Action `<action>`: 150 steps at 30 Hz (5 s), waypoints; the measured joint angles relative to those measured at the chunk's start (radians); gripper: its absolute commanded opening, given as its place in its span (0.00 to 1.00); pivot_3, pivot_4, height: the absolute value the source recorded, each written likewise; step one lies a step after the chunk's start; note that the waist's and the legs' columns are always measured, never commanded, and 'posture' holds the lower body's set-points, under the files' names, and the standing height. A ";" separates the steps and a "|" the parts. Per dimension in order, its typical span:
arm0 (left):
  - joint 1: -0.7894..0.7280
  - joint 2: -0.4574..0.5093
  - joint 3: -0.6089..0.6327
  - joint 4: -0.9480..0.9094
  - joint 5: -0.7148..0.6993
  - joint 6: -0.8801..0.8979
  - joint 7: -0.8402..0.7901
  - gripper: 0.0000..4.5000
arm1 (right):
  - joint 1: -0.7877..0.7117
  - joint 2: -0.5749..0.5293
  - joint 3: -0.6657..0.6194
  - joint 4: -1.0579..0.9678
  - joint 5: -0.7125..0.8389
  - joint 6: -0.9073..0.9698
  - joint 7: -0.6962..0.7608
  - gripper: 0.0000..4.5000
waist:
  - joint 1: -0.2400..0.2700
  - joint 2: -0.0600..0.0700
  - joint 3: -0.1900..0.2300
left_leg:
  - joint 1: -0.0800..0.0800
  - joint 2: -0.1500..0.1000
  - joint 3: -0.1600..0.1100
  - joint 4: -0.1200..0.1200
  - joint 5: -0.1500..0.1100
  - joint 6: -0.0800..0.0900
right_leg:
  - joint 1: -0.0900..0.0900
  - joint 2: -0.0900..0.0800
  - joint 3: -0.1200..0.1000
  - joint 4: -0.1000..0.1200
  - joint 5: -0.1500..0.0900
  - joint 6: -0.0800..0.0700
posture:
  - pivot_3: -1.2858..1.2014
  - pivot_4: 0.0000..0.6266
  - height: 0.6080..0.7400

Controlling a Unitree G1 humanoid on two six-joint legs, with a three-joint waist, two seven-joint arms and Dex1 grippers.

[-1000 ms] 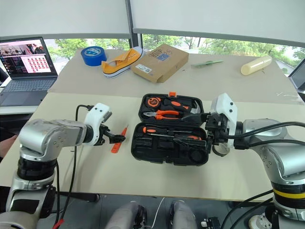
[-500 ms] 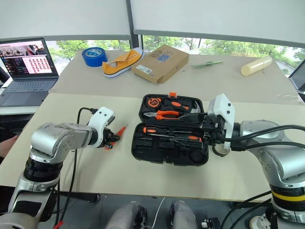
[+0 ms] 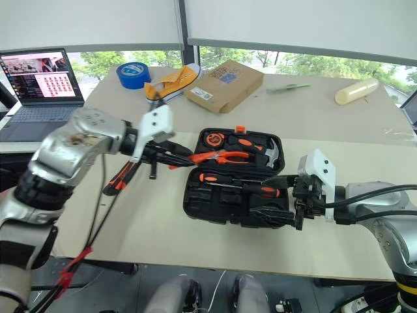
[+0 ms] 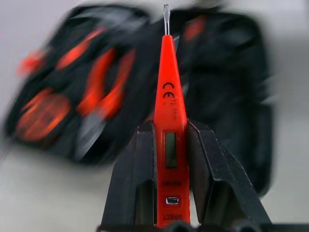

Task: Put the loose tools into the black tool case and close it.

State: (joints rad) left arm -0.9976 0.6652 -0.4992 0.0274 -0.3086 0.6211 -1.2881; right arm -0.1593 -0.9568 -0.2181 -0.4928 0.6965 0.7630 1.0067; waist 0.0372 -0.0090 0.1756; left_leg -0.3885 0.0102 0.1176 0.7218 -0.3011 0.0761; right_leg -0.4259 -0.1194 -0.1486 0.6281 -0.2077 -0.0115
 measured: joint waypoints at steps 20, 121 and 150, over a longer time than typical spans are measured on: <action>-0.104 -0.234 -0.186 0.308 0.330 -0.006 -0.073 0.09 | 0.057 0.036 -0.036 -0.048 0.014 -0.003 -0.085 1.00 | 0.002 -0.001 0.000 | -0.004 0.003 -0.003 0.006 -0.002 0.003 | -0.002 0.003 0.003 0.001 -0.001 0.002 | 0.52 0.24 0.93; 0.513 0.004 0.603 -0.281 -0.051 0.188 0.279 0.71 | -0.102 0.070 0.031 0.055 0.075 0.008 -0.115 1.00 | -0.033 -0.001 -0.001 | 0.001 0.004 -0.002 0.006 -0.003 0.004 | 0.000 0.002 0.013 0.002 0.002 -0.001 | 0.52 0.24 0.93; 0.517 0.132 0.564 0.099 0.085 0.237 0.554 0.99 | -0.243 0.118 0.194 0.062 0.048 0.000 -0.016 1.00 | -0.015 -0.002 0.000 | 0.000 0.003 0.000 0.005 -0.003 0.002 | -0.002 0.007 0.022 0.002 0.001 -0.001 | 0.52 0.24 0.93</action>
State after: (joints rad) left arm -0.4805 0.7968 0.0646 0.1268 -0.2240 0.8585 -0.7338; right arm -0.4021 -0.8392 -0.0237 -0.4309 0.7448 0.7627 0.9903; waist 0.0224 -0.0105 0.1751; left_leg -0.3887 0.0132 0.1180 0.7266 -0.3045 0.0781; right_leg -0.4281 -0.1125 -0.1271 0.6306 -0.2064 -0.0121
